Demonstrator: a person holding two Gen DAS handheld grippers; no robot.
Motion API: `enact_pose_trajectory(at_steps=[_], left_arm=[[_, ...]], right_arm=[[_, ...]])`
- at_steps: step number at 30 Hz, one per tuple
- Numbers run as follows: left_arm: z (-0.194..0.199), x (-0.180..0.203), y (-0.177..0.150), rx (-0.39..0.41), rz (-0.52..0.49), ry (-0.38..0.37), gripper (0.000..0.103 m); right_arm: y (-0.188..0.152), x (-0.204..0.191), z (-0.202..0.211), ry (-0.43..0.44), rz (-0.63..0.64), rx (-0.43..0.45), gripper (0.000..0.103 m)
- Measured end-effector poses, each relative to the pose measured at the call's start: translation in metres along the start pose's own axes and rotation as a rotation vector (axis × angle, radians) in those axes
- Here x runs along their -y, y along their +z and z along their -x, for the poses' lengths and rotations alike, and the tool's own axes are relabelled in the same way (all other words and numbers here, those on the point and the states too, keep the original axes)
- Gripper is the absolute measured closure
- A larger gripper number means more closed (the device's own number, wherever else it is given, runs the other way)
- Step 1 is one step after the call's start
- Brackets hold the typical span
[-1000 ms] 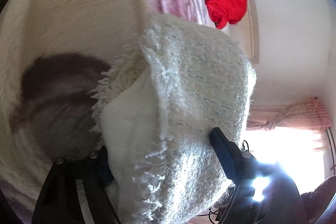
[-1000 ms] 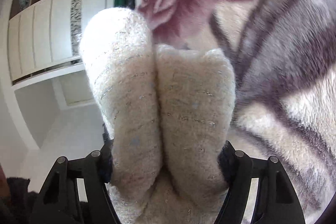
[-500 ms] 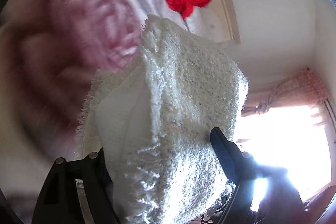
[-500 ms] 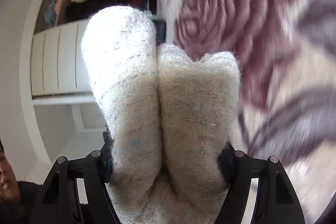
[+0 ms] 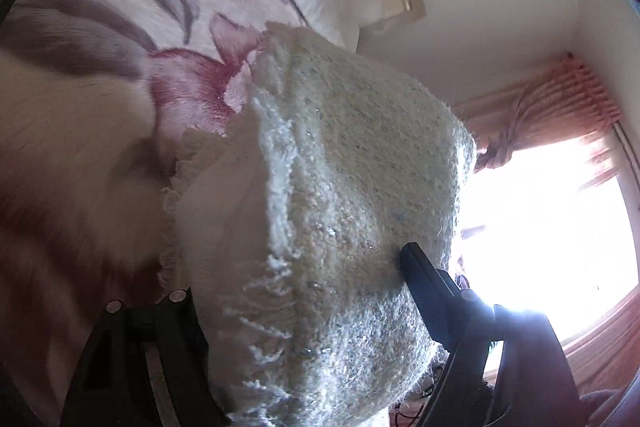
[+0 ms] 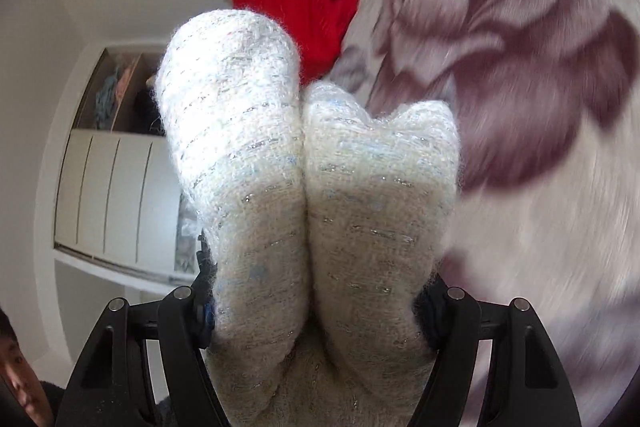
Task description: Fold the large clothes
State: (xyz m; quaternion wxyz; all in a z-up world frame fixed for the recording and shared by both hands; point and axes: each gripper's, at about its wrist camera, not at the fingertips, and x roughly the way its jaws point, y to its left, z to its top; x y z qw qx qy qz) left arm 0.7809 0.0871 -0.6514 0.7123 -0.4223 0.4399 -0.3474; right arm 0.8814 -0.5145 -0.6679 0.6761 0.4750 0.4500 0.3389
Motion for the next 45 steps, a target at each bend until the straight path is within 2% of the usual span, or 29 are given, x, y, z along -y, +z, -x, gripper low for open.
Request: enact_pose_trajectory(at_steps=[3, 6, 9, 12, 15, 16, 17, 20, 22, 24, 27, 30, 31, 35, 40, 45], left_arm=[[-0.028, -0.017, 0.009, -0.063, 0.005, 0.037, 0.025], [-0.039, -0.028, 0.000, -0.134, 0.010, 0.086, 0.025], [-0.029, -0.025, -0.011, -0.157, 0.035, 0.088, 0.024], [-0.023, -0.025, -0.014, -0.174, 0.067, 0.144, 0.024], [0.002, -0.018, -0.020, -0.121, 0.112, 0.232, 0.025], [0.013, -0.014, -0.024, -0.092, 0.114, 0.274, 0.025], [0.027, -0.002, -0.032, -0.052, 0.100, 0.356, 0.024], [0.042, 0.039, -0.054, -0.015, -0.009, 0.604, 0.024], [0.045, 0.077, -0.076, 0.005, -0.112, 0.753, 0.015], [0.050, 0.106, -0.098, 0.027, -0.187, 0.839, 0.002], [0.061, 0.153, -0.133, 0.061, -0.272, 0.933, 0.000], [0.071, 0.187, -0.139, 0.088, -0.305, 1.004, 0.000], [0.069, 0.190, -0.130, 0.091, -0.305, 1.018, 0.000], [0.087, 0.245, -0.143, 0.134, -0.348, 1.073, 0.000], [0.109, 0.301, -0.169, 0.161, -0.389, 1.072, 0.000], [0.130, 0.352, -0.199, 0.173, -0.428, 1.059, 0.000]], right_arm=[[0.023, 0.030, -0.001, -0.018, -0.031, 0.022, 0.028], [0.030, 0.057, -0.001, -0.060, -0.075, 0.021, 0.027], [0.024, 0.057, 0.002, -0.069, -0.053, 0.018, 0.023], [0.017, 0.052, 0.004, -0.098, -0.047, 0.023, 0.018], [0.010, 0.048, 0.011, -0.157, -0.071, 0.023, 0.012], [0.010, 0.043, 0.014, -0.195, -0.075, 0.023, 0.007], [0.009, 0.035, 0.019, -0.240, -0.076, 0.024, 0.003], [0.003, -0.005, 0.025, -0.442, -0.004, 0.022, 0.000], [-0.006, -0.034, 0.017, -0.651, 0.076, -0.004, 0.000], [-0.025, -0.067, 0.011, -0.865, 0.204, -0.008, 0.000], [-0.065, -0.117, 0.010, -1.169, 0.340, 0.019, 0.000], [-0.100, -0.156, 0.021, -1.255, 0.350, 0.070, 0.000], [-0.109, -0.171, 0.024, -1.275, 0.360, 0.089, 0.000], [-0.161, -0.252, 0.060, -1.292, 0.421, 0.157, 0.000], [-0.208, -0.338, 0.095, -1.314, 0.460, 0.207, 0.000], [-0.249, -0.407, 0.130, -1.331, 0.469, 0.265, 0.000]])
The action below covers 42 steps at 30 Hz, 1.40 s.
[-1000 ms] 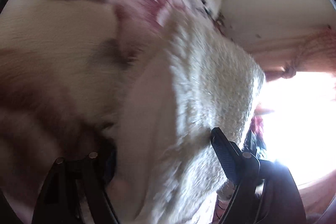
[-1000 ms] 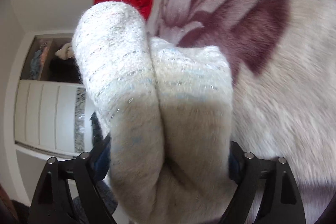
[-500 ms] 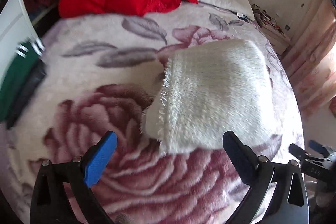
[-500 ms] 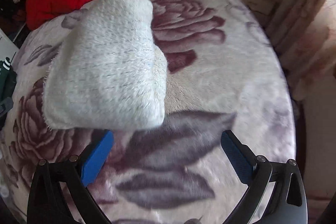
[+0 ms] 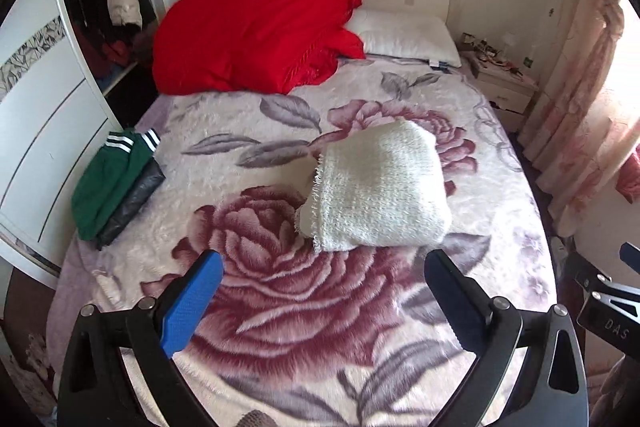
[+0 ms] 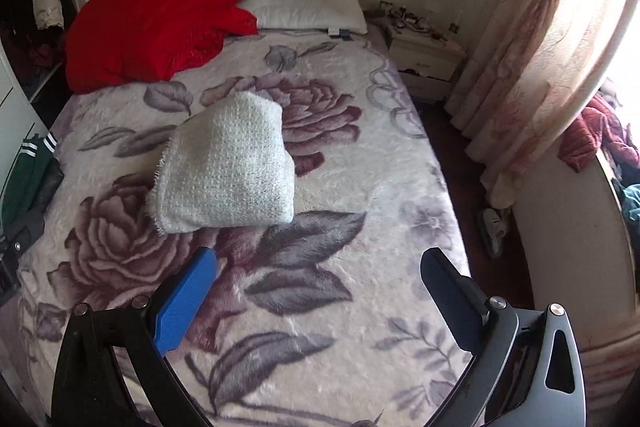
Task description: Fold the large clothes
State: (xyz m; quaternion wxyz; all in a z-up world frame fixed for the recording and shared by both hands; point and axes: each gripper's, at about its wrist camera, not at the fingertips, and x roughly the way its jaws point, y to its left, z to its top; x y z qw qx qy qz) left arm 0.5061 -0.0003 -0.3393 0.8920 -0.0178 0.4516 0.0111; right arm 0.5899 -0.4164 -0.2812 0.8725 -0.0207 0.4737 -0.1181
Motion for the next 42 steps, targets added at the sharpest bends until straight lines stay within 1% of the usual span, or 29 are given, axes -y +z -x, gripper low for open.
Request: enact_pose_trajectory(at_steps=[4, 7, 11, 15, 17, 19, 24, 30, 33, 34, 36, 38, 42], left_arm=[[0.038, 0.006, -0.007, 0.007, -0.006, -0.009, 0.000], [0.071, 0.011, -0.014, 0.025, -0.018, -0.004, 0.000], [0.116, 0.015, -0.021, 0.058, -0.011, -0.003, 0.000], [0.157, 0.020, -0.029, 0.077, -0.009, -0.001, 0.000], [0.180, 0.020, -0.033, 0.099, -0.002, 0.002, 0.000], [0.197, 0.021, -0.036, 0.120, 0.001, 0.011, 0.000], [0.240, 0.022, -0.041, 0.161, -0.003, -0.003, 0.000], [0.276, 0.020, -0.043, 0.186, 0.006, 0.007, 0.000], [0.286, 0.016, -0.044, 0.170, 0.024, 0.017, 0.000], [0.288, 0.016, -0.043, 0.154, 0.025, 0.021, 0.000], [0.292, 0.017, -0.041, 0.130, 0.019, 0.026, 0.000], [0.299, 0.017, -0.039, 0.141, 0.015, 0.038, 0.000], [0.313, 0.019, -0.039, 0.168, 0.022, 0.052, 0.000]], right_arm=[[-0.010, 0.011, 0.047, -0.010, -0.007, 0.022, 0.000], [-0.020, 0.019, 0.086, -0.022, 0.011, 0.051, 0.000], [-0.032, 0.029, 0.139, -0.012, 0.013, 0.083, 0.000], [-0.044, 0.040, 0.199, -0.006, 0.018, 0.146, 0.000], [-0.050, 0.047, 0.230, -0.001, 0.014, 0.176, 0.000], [-0.056, 0.054, 0.255, -0.002, 0.009, 0.203, 0.000], [-0.071, 0.069, 0.313, 0.013, 0.006, 0.258, 0.000], [-0.084, 0.079, 0.367, 0.049, -0.010, 0.281, 0.000], [-0.084, 0.081, 0.386, 0.066, -0.010, 0.277, 0.000], [-0.082, 0.080, 0.393, 0.074, -0.003, 0.272, 0.000], [-0.078, 0.080, 0.401, 0.086, 0.015, 0.246, 0.000], [-0.074, 0.081, 0.408, 0.100, 0.024, 0.231, 0.000], [-0.070, 0.081, 0.426, 0.084, 0.045, 0.256, 0.000]])
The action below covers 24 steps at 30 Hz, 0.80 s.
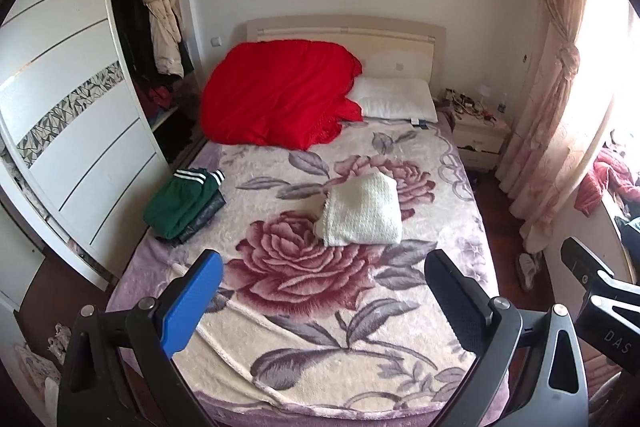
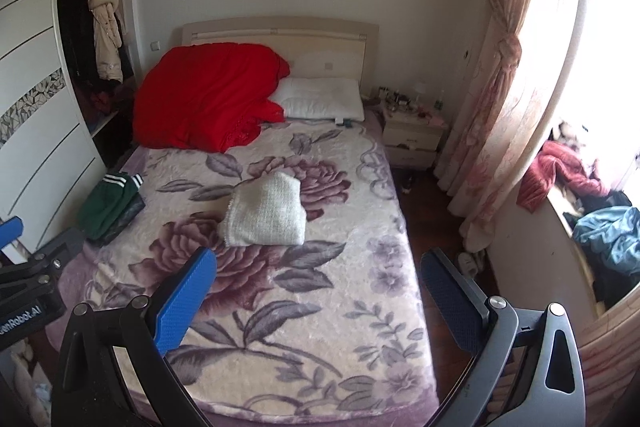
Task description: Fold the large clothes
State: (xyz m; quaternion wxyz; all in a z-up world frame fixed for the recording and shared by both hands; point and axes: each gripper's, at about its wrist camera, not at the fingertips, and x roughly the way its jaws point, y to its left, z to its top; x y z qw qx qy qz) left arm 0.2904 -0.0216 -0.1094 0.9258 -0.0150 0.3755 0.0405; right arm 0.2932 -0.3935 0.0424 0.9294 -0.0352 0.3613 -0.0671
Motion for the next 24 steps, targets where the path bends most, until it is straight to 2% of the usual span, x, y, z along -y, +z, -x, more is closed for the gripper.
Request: enact_pose_trajectory(at_steps=[8, 24], left_arm=[[0.015, 0.001, -0.001, 0.021, -0.002, -0.005, 0.000], [0.023, 0.001, -0.001, 0.032, 0.002, -0.024, 0.000]], right_arm=[[0.014, -0.001, 0.018, 0.004, 0.020, 0.027, 0.000], [0.023, 0.002, 0.023, 0.018, 0.022, 0.045, 0.000]])
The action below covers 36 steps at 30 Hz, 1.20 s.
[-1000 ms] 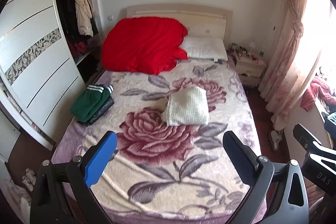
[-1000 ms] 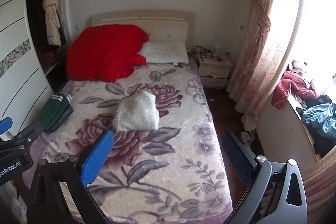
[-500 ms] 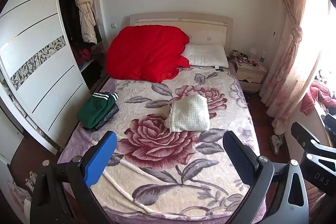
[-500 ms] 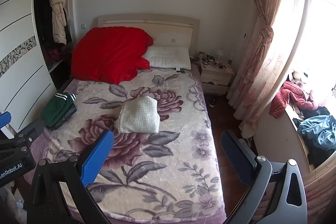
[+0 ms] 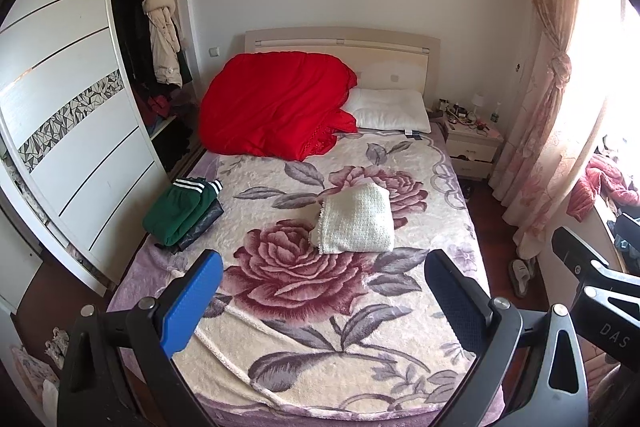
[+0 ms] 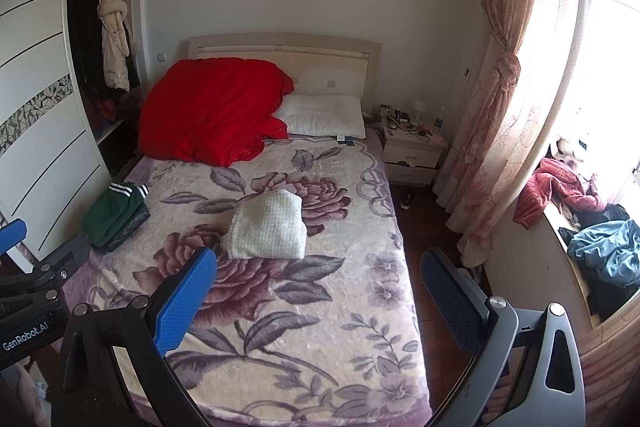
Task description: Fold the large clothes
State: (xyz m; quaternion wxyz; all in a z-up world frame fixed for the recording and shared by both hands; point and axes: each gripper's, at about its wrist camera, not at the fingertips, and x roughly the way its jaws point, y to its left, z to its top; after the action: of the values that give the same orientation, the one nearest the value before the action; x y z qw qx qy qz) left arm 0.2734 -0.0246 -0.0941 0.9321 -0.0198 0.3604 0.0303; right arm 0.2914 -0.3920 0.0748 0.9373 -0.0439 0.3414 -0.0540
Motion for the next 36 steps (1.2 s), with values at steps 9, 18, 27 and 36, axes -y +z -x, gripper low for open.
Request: enact_pose_trajectory(at_steps=[9, 18, 27, 36], left_arm=[[0.009, -0.004, 0.001, 0.016, 0.013, -0.001, 0.000], [0.013, -0.004, 0.000, 0.022, 0.017, 0.004, 0.000], [0.018, -0.003, -0.001, 0.034, 0.016, 0.006, 0.000], [0.021, 0.000, -0.001, 0.036, 0.011, 0.012, 0.000]], right_arm=[[0.003, -0.003, -0.002, 0.006, 0.001, -0.001, 0.000], [0.002, -0.009, 0.006, 0.007, -0.005, 0.006, 0.000], [-0.003, -0.008, 0.014, 0.011, -0.013, 0.011, 0.000], [-0.005, -0.009, 0.017, 0.014, -0.015, 0.014, 0.000]])
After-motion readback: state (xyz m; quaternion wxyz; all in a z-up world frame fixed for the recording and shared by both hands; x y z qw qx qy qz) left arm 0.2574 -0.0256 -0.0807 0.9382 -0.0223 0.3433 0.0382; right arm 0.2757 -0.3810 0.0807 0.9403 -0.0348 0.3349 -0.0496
